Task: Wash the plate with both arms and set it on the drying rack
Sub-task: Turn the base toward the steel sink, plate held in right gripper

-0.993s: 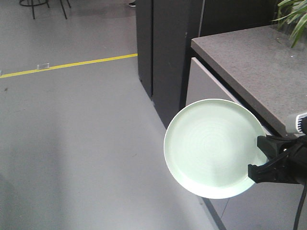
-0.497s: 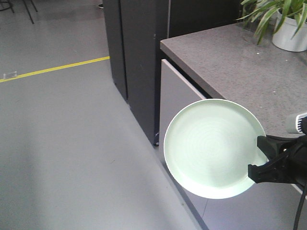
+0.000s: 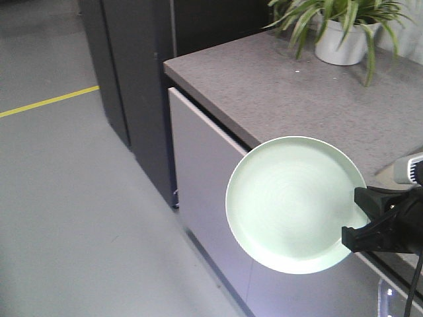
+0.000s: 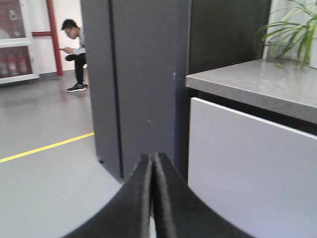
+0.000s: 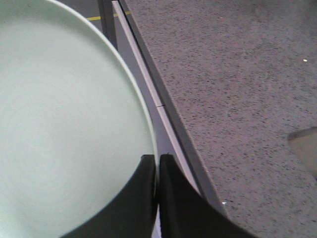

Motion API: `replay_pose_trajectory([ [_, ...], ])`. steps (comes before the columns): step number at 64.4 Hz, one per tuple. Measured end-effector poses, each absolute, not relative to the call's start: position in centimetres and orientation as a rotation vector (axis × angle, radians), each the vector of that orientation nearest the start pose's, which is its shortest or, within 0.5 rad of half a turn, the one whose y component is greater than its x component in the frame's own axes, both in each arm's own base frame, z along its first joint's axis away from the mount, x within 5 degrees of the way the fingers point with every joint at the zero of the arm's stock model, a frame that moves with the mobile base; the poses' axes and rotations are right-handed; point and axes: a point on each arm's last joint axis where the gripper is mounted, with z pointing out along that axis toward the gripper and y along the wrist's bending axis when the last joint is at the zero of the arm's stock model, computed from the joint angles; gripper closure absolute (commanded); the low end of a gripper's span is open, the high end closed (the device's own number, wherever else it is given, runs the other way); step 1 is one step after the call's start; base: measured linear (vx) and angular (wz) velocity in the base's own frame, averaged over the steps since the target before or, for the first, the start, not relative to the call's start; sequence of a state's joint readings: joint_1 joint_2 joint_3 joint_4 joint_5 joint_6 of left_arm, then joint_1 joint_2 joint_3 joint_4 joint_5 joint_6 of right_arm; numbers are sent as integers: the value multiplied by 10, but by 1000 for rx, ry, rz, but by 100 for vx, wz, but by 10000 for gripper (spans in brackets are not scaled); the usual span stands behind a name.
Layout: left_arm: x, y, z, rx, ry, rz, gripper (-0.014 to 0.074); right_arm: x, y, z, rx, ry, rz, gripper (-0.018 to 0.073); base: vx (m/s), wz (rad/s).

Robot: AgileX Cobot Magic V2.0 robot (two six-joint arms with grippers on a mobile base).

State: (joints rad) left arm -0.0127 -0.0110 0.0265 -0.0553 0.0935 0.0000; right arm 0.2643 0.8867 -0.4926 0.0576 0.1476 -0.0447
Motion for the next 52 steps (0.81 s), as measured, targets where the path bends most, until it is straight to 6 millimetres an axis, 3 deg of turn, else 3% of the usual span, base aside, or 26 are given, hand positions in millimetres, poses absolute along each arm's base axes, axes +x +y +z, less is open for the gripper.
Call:
replay_pose_trajectory([
  [52, 57, -1, 196, -30, 1592, -57, 602, 172, 47, 271, -260, 2013, 183, 567, 8, -32],
])
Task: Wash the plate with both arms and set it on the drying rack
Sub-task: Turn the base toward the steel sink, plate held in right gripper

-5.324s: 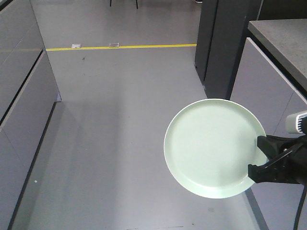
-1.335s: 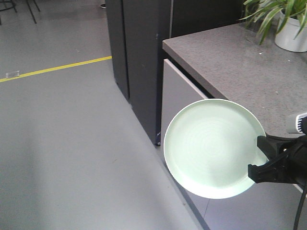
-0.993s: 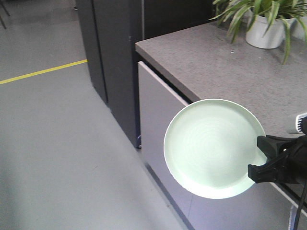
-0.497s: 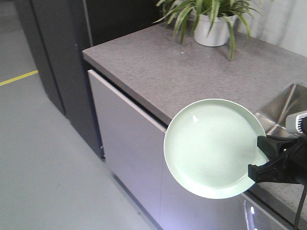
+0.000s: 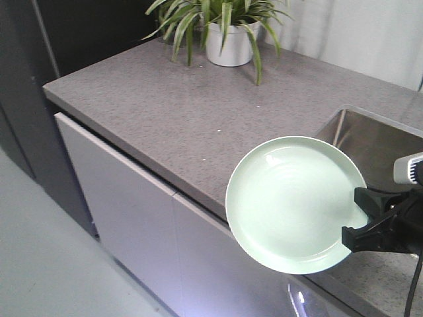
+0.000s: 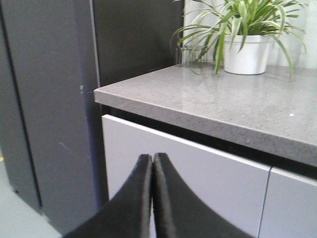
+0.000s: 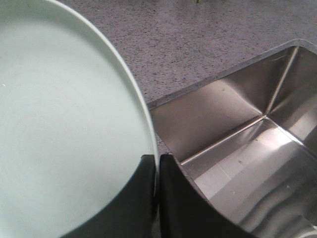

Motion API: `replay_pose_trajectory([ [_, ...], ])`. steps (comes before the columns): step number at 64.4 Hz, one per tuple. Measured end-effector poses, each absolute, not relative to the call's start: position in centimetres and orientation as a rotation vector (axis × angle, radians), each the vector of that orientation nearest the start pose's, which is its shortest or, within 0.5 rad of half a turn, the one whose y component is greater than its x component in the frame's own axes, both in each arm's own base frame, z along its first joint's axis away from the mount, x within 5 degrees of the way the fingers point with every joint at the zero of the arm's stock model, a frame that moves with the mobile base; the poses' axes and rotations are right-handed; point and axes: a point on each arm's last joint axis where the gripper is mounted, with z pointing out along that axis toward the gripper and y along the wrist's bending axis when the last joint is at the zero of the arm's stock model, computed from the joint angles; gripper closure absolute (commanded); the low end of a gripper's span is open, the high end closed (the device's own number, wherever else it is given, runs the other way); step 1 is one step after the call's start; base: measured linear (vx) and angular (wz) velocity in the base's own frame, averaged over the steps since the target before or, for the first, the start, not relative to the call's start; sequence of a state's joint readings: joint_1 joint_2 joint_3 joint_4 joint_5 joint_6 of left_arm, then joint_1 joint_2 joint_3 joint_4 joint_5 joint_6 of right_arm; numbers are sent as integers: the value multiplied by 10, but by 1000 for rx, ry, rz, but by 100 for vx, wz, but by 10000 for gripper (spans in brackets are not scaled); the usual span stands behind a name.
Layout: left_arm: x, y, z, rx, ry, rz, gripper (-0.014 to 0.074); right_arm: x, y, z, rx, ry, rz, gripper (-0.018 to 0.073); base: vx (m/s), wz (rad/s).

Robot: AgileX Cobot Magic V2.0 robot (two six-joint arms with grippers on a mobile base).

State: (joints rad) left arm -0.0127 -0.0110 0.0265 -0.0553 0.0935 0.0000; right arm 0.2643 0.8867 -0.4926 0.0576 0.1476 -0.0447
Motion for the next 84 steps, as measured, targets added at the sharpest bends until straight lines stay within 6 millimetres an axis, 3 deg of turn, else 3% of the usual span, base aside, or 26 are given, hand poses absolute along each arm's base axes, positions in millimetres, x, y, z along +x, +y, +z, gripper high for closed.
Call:
replay_pose_trajectory([
  [84, 57, -1, 196, -30, 1592, -57, 602, 172, 47, 271, -260, 2013, 183, 567, 7, -34],
])
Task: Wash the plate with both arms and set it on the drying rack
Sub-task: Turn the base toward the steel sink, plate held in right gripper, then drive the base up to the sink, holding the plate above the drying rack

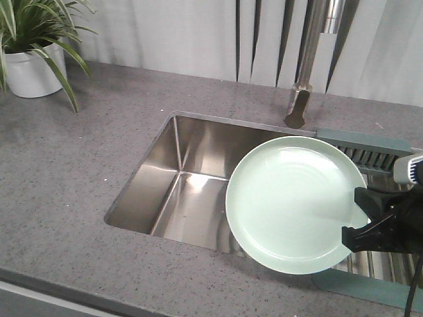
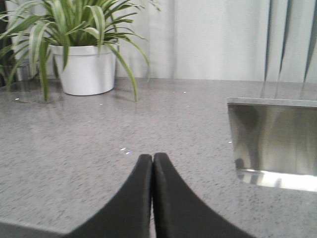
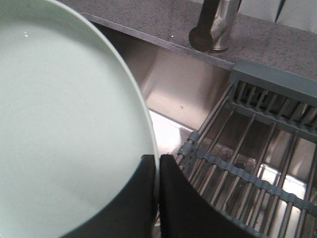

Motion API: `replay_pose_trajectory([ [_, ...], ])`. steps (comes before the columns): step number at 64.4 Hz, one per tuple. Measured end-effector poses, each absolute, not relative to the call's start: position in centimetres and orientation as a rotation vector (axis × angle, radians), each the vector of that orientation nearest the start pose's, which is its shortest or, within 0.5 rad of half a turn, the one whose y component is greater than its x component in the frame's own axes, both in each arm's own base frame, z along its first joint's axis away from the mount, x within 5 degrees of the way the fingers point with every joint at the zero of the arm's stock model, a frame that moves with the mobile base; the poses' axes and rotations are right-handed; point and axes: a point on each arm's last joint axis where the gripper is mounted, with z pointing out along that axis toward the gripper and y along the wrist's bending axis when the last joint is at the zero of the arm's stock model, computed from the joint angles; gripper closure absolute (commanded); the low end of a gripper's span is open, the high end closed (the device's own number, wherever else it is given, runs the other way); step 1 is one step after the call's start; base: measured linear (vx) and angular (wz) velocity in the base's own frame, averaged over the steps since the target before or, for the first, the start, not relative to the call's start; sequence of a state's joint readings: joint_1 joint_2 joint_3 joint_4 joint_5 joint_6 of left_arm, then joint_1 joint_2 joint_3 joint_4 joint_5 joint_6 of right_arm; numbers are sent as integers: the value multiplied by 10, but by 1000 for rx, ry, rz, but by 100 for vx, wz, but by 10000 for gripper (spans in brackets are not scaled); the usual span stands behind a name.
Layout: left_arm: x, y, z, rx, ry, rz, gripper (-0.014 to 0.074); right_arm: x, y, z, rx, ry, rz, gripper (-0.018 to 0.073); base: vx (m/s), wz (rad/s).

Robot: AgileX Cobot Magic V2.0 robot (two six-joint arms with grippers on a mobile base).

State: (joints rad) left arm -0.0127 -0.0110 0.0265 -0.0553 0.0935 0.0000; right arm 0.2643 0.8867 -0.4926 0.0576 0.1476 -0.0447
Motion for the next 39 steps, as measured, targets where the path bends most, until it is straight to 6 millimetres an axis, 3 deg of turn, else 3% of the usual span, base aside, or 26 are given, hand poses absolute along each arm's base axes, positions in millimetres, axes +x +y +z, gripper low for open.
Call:
replay_pose_trajectory([
  [39, 57, -1, 196, -30, 1592, -57, 602, 172, 47, 271, -261, 2014, 183, 567, 3, -26],
])
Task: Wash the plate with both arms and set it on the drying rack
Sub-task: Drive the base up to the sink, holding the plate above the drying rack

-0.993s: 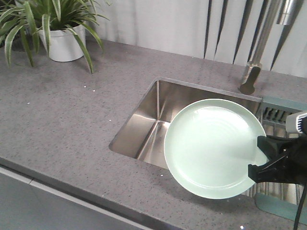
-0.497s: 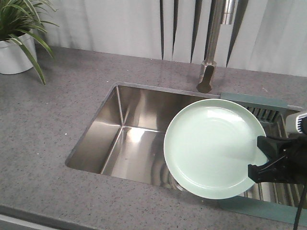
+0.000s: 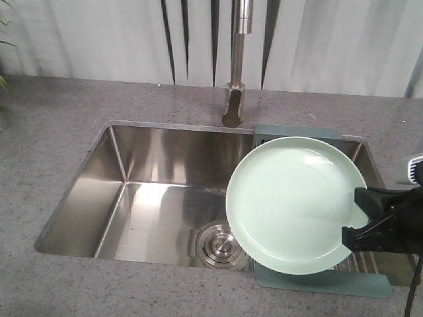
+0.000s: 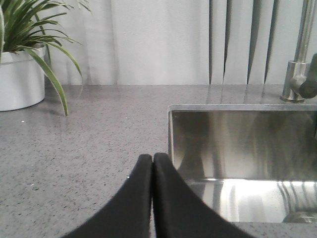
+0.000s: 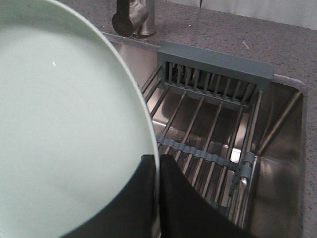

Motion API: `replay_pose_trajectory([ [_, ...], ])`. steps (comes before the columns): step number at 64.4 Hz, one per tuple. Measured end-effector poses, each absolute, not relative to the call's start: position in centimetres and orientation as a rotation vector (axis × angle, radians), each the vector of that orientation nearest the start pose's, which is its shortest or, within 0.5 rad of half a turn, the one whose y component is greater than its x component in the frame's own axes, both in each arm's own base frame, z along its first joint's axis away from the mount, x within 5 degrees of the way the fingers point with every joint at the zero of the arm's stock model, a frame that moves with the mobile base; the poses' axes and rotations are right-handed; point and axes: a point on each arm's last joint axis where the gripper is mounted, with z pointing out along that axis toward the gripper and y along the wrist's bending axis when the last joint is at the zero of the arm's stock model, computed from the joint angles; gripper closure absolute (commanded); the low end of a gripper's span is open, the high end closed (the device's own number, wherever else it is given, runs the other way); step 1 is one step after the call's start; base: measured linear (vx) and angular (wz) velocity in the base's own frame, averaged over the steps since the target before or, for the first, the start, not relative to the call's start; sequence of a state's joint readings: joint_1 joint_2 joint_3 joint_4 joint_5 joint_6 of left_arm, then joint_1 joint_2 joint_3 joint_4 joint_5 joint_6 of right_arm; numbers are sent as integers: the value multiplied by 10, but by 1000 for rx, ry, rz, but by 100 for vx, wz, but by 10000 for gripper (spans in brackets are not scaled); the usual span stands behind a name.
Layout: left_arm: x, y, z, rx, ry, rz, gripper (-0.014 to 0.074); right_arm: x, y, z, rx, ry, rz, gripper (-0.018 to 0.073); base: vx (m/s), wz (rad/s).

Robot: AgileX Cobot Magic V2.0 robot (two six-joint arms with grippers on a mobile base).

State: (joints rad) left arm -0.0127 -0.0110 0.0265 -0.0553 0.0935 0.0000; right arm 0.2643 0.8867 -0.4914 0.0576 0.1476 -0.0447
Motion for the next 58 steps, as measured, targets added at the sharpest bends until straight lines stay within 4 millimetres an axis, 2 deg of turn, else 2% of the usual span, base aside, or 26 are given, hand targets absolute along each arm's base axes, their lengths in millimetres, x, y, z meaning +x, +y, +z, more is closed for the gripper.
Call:
replay_pose_trajectory([
  [58, 57, -1, 196, -30, 1592, -57, 602, 172, 47, 271, -261, 2014, 183, 567, 1, -10],
])
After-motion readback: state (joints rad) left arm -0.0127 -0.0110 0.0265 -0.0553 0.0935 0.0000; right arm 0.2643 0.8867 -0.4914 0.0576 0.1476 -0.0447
